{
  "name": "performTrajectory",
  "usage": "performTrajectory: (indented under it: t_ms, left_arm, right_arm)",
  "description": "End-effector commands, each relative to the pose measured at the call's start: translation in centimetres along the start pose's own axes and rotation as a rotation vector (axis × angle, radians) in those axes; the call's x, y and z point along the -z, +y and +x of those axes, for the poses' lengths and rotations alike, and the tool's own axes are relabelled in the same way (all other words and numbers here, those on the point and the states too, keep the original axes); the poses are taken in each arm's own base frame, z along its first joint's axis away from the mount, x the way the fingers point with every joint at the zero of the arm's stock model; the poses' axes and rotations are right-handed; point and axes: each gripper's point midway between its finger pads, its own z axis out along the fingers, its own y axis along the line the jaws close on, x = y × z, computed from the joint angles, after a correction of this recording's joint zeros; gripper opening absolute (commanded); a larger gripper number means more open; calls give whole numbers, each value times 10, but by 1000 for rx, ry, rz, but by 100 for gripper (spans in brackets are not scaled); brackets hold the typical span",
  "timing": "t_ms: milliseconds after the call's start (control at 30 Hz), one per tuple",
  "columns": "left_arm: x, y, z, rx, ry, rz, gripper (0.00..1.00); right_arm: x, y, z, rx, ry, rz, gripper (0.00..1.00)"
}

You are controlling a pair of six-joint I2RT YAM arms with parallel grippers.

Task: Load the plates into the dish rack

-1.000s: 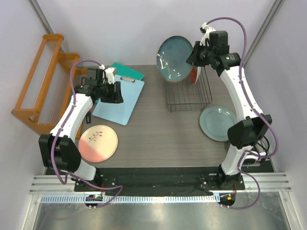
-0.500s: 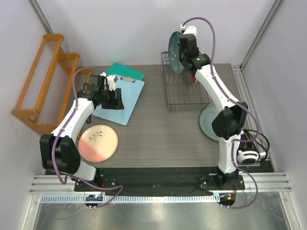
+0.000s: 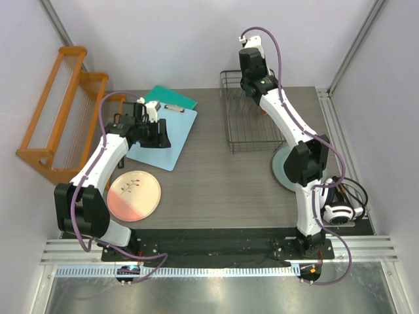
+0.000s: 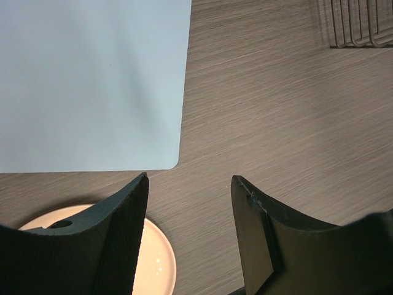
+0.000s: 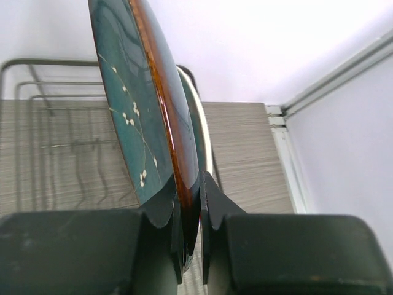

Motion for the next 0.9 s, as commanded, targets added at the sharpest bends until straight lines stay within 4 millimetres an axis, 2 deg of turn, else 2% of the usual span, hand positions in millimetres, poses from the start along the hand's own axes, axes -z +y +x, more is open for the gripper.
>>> performTrajectory:
  t_ms: [0,300,533,867]
  left_arm:
    - [2,-7,-13,-10,-46,30,57]
    - [1,-5,-5,-6,-33,26,57]
    - [-3,-5,-5,-5,-26,30,57]
    - [-5,-6,-6,-1,-19,38,57]
  right_arm:
    - [17,-45,-78,-168,-211,134,1]
    - [-3,-41,-57,-107,-165,172,1]
    - [-12,-43,-48,-94,-146,189,1]
    - [-31,-34,-13,-89,-60,193,1]
